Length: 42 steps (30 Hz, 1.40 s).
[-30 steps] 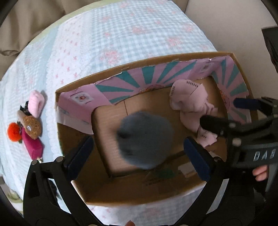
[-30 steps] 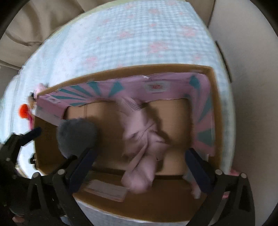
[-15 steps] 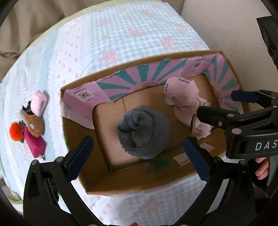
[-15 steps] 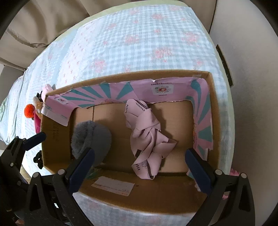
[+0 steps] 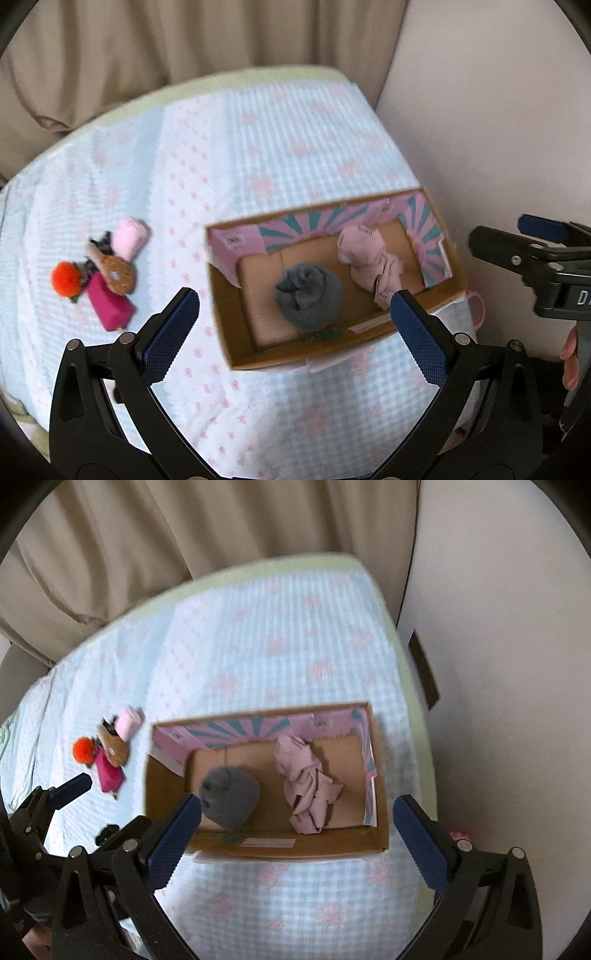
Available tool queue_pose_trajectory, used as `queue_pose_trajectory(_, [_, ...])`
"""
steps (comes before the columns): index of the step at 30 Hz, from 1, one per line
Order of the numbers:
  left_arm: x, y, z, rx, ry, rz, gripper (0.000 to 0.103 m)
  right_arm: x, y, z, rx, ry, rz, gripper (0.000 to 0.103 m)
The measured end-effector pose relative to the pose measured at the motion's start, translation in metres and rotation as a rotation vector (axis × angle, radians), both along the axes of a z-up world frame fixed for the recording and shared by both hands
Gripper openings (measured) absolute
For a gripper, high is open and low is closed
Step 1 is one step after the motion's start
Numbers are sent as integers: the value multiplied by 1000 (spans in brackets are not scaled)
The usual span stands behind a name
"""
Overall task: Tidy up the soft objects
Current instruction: 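Withdraw both tools from the box toward the remaining items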
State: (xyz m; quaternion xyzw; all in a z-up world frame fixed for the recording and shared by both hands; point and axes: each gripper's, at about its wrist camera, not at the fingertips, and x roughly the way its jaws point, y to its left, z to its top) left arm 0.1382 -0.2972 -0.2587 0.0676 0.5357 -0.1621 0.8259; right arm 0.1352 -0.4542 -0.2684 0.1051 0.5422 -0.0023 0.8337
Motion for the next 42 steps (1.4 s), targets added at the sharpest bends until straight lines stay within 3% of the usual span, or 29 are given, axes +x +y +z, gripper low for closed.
queue_pose_trajectory(8, [-34, 65, 88, -85, -174, 63, 103, -56, 48, 83, -84, -176, 2, 103])
queue_pose_trajectory(17, [-87, 148, 161, -86, -388, 138, 103, -102, 104, 129, -144, -293, -13, 103])
queue_pose_trajectory(26, [-121, 219, 191, -96, -477, 210, 103, -130, 150, 158, -168, -447, -22, 103])
queue_pose_trajectory(33, [-123, 272, 200, -110, -508, 247, 103, -123, 187, 162, -143, -469, -6, 103])
queue_pose_trajectory(42, [-96, 342, 192, -112, -472, 261, 103, -93, 257, 157, -57, -452, 26, 103])
